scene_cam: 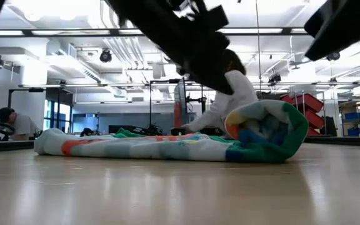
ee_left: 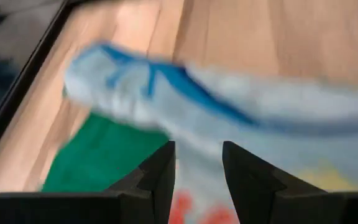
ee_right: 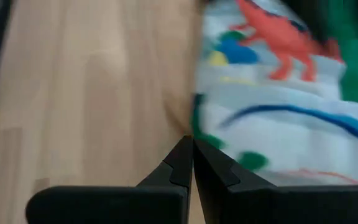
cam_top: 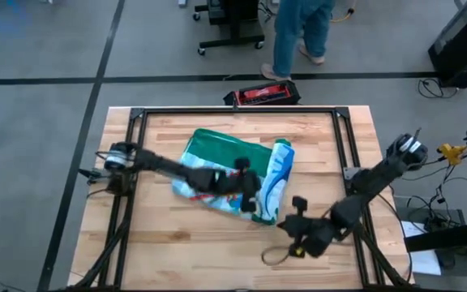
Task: Roll towel
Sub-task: Roll the multi-color dinosaur print towel
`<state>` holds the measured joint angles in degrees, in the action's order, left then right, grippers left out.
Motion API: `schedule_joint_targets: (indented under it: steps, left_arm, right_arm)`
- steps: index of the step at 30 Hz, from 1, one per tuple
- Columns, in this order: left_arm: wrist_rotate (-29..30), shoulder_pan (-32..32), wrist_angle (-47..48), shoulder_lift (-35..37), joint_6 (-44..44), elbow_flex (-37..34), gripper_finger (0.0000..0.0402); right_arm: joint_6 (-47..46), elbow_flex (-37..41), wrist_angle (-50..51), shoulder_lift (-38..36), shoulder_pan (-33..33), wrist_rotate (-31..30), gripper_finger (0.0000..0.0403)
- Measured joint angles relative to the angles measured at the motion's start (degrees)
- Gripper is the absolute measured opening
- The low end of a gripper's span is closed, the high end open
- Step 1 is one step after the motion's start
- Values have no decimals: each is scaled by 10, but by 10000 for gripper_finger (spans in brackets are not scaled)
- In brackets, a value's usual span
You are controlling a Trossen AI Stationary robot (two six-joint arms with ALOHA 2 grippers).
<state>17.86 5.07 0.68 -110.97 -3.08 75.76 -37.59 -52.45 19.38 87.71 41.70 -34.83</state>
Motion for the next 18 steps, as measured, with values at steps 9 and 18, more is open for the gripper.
schedule_joint_targets:
  steps: [9, 18]
  left_arm:
    - [-239, -95, -107, -13, -100, -4, 119]
    - [-267, -94, -99, -70, -91, -15, 119]
  right_arm:
    - [23, -90, 30, 166, -10, -90, 0]
    - [-105, -198, 224, 285, -21, -133, 0]
